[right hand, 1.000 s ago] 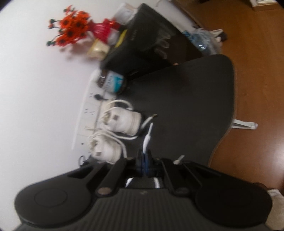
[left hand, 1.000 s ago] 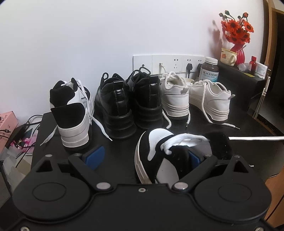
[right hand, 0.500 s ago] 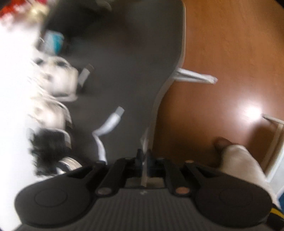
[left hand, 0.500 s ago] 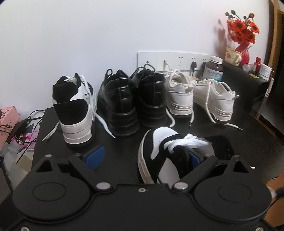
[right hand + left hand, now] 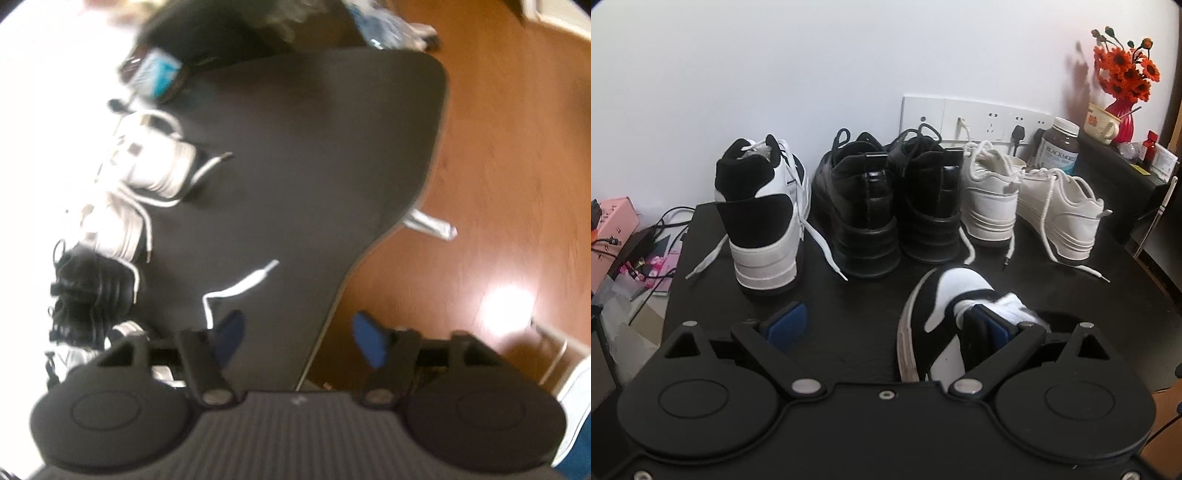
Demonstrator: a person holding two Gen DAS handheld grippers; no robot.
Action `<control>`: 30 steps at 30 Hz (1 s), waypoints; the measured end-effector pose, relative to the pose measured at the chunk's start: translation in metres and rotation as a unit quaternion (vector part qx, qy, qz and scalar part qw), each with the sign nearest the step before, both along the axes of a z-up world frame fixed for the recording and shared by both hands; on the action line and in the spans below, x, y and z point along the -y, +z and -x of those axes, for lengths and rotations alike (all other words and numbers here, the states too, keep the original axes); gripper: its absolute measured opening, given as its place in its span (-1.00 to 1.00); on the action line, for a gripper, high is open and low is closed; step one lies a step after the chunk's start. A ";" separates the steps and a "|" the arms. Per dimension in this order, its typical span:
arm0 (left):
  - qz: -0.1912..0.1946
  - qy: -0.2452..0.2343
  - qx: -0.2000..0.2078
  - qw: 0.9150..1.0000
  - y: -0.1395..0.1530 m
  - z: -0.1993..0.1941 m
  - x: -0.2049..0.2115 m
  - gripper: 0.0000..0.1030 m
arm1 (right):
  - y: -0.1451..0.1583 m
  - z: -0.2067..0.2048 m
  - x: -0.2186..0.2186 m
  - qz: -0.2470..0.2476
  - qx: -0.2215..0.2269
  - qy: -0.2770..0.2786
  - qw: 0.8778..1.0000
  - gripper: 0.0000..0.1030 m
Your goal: Lace up shoes with both hands
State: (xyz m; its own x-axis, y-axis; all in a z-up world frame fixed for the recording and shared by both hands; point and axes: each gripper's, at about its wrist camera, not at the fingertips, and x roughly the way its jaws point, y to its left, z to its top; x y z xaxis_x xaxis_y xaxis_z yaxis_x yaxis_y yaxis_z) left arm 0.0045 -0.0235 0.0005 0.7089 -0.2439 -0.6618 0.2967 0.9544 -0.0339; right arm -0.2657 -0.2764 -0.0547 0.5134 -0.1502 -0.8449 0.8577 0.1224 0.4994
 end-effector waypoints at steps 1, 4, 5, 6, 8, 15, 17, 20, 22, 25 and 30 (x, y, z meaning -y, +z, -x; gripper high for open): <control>-0.005 0.001 0.004 1.000 0.002 -0.003 0.000 0.88 | 0.001 -0.005 0.000 0.005 -0.002 0.011 1.000 0.35; -0.032 0.049 0.038 0.998 0.011 -0.018 -0.002 0.84 | 0.003 -0.017 -0.001 0.017 -0.008 0.042 0.999 0.35; -0.035 0.067 0.036 0.996 0.013 -0.027 -0.006 0.83 | 0.004 -0.020 -0.003 0.021 -0.010 0.051 0.998 0.35; -0.034 0.087 0.029 0.995 0.015 -0.038 -0.012 0.80 | 0.004 -0.022 -0.004 0.026 -0.012 0.059 0.998 0.35; 0.013 0.096 -0.012 0.995 0.019 -0.053 -0.027 0.61 | 0.005 -0.029 -0.006 0.037 -0.016 0.076 0.996 0.35; 0.038 0.047 -0.066 0.996 0.029 -0.022 -0.026 0.71 | 0.005 -0.042 -0.005 0.068 -0.014 0.120 0.990 0.38; 0.029 0.025 -0.084 0.996 0.027 -0.007 -0.017 0.72 | 0.005 -0.054 -0.002 0.067 0.004 0.134 0.989 0.41; 0.004 0.017 -0.065 0.998 0.027 0.015 -0.009 0.73 | 0.006 -0.074 0.003 0.064 0.033 0.158 0.985 0.54; -0.010 0.023 -0.053 0.998 0.030 0.021 -0.008 0.78 | 0.010 -0.099 0.004 0.062 0.060 0.182 0.980 0.58; -0.018 0.030 -0.043 0.998 0.037 0.026 -0.011 0.79 | 0.018 -0.143 -0.001 0.073 0.097 0.228 0.966 0.66; -0.034 0.018 -0.047 0.998 0.040 0.033 -0.006 0.80 | 0.022 -0.225 -0.021 0.101 0.108 0.325 0.934 0.83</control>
